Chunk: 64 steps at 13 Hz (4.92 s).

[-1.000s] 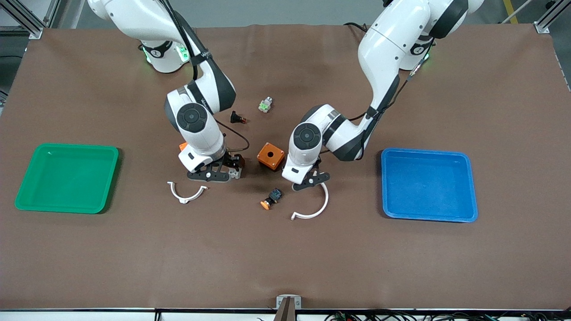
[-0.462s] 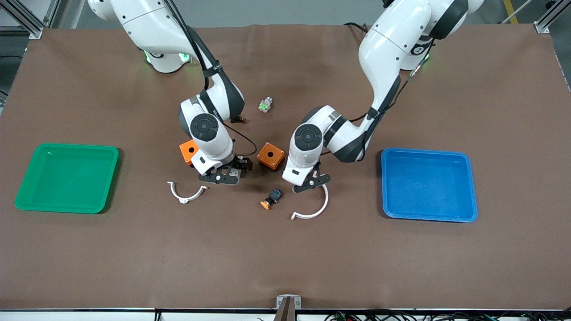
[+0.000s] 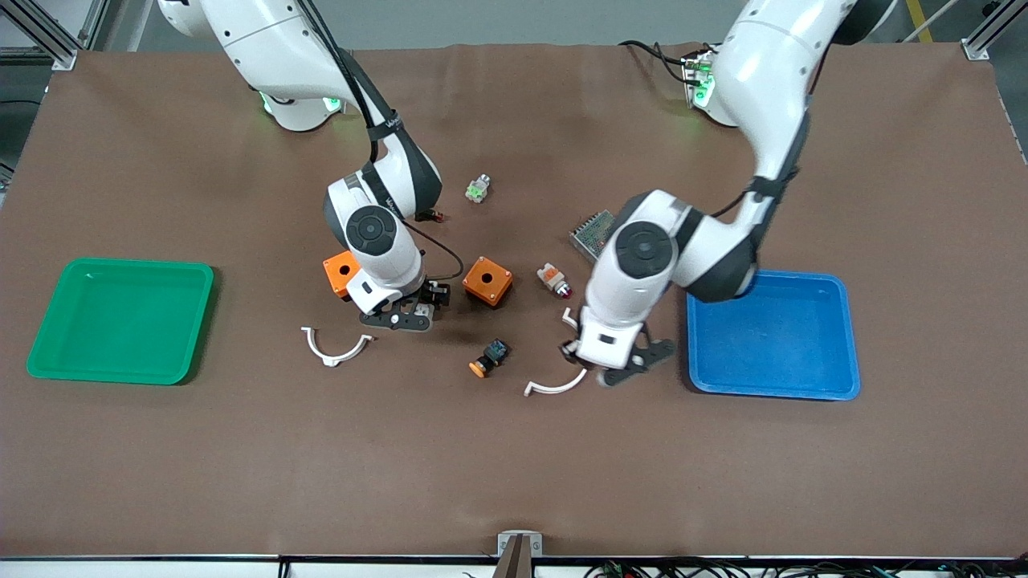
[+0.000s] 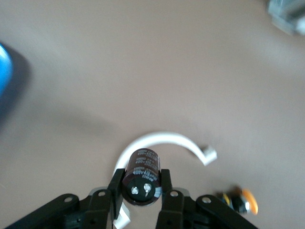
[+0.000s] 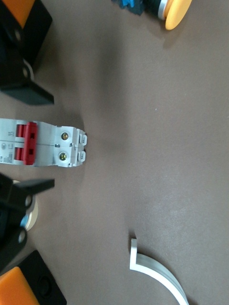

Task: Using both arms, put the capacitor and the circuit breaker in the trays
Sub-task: 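Carry the capacitor to the blue tray while the right gripper lifts the breaker, then release the capacitor in the blue tray while the right gripper lowers the breaker, then open the right gripper over the green tray, releasing the breaker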

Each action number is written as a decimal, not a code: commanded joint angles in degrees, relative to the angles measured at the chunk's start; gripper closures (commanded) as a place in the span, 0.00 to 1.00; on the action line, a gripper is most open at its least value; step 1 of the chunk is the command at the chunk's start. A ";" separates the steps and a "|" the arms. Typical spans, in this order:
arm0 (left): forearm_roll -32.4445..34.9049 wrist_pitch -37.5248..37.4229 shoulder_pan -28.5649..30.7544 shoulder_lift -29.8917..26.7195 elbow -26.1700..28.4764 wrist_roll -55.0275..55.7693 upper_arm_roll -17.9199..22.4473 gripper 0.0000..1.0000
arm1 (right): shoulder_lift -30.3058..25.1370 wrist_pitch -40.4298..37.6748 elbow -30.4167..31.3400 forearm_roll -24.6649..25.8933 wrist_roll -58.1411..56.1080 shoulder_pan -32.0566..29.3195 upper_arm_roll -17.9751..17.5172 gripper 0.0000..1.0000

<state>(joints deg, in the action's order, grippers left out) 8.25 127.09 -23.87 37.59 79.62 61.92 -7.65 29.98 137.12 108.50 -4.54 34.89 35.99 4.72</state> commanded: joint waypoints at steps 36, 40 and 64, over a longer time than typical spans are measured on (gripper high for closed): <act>2.91 -16.59 24.75 -21.93 11.89 -35.53 -1.14 0.00 | 7.02 -21.73 -21.76 6.74 -60.56 -57.26 0.90 0.88; 2.56 -25.65 24.74 -27.74 8.72 -47.03 -1.75 0.00 | 9.83 -17.42 -21.67 6.39 -60.56 -57.44 0.81 0.86; -8.08 -35.33 21.76 -37.41 8.54 -55.86 5.01 0.00 | -29.89 -41.14 -6.99 3.68 -36.39 -36.70 0.46 0.00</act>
<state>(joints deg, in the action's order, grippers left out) 0.98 92.20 -2.20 1.26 87.81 5.77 -2.57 2.22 94.75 99.42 1.09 -2.28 -1.73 4.69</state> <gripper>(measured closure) 0.000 0.000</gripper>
